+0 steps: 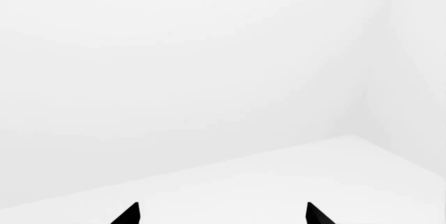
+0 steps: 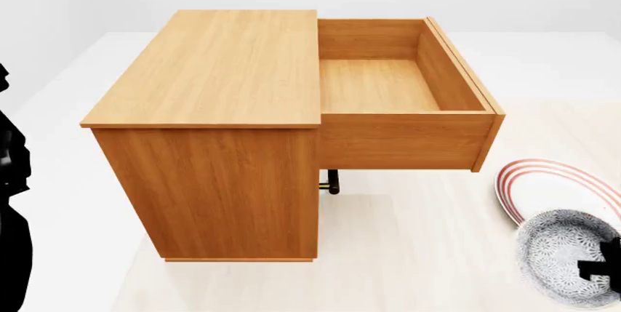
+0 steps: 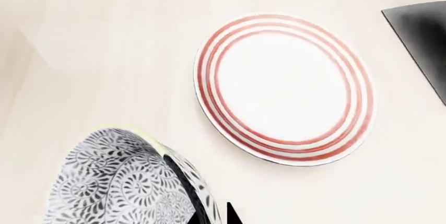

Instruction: Open the top drawer of the cabinet and put the bowl in it.

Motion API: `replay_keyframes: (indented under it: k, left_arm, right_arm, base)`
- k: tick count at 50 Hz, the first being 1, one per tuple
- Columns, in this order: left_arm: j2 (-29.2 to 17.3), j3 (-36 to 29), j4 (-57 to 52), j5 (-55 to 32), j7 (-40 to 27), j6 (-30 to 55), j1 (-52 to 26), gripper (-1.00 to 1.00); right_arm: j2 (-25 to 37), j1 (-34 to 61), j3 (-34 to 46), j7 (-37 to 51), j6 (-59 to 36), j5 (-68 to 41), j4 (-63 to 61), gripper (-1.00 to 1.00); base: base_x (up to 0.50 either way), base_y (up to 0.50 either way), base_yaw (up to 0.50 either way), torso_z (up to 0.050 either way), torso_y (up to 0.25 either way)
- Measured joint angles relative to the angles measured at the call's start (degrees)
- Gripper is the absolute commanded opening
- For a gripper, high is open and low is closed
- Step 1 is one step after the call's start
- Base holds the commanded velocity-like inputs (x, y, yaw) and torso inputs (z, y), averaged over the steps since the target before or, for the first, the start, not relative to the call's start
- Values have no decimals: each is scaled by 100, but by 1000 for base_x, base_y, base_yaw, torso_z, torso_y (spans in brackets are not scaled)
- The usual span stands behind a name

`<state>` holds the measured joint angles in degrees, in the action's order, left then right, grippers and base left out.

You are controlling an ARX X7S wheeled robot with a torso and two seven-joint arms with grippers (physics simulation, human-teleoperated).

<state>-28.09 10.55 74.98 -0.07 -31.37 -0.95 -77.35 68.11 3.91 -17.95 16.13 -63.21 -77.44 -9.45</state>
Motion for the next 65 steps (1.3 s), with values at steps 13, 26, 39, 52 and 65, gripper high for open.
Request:
replay_keyframes:
  k: [13,26,39,52,65]
  left_arm:
    - [-2,17,0,1,22,-7,0,100]
    - [0,37,0,3,45,-36,5,100]
    - [-5,8,0,12,85,-61,12,100]
    - [-7,4,0,4,109,-116,35,100]
    - [-8,27,0,-1,140,-161,59,100]
  right_arm:
    - [-7,2625,1078,1225,-170,-23,411,-100]
    - [-974,6412,3149,1629,-355,1644,1336,-100]
    - [-2775,9249,5297,745,514,3658,3502,-100]
    - [-4667,10428,6214,-374,2181,4557,6082,-100]
    - [-5887,10322,6687,-756,3441,5040,7376,-100]
  base:
    - [0,0,0,0,0]
    - [0,0,0,0,0]
    - [0,0,0,0,0]
    - [0,0,0,0,0]
    - [0,0,0,0,0]
